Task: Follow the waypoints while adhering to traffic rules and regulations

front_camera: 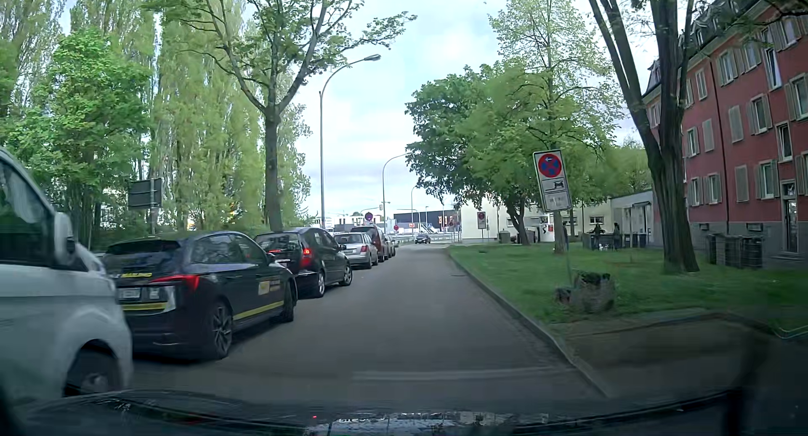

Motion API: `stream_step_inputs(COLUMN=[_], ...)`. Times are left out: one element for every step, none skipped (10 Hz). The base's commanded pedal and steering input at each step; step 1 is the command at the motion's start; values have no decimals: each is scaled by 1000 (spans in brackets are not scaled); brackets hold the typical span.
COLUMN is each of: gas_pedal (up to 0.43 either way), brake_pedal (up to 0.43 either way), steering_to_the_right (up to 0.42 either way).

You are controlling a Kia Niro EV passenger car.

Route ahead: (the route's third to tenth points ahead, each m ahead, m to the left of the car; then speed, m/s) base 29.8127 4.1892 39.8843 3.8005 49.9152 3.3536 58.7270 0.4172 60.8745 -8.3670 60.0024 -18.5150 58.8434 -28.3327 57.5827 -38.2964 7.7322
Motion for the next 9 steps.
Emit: stream_step_inputs(gas_pedal=[59, 59, 59, 59, 47, 39, 39, 28, 20], brake_pedal=[0, 0, 0, 0, 0, 0, 0, 0, 0], steering_to_the_right=[-1, -1, -1, 1, 1, 1, 1, 1, 1])
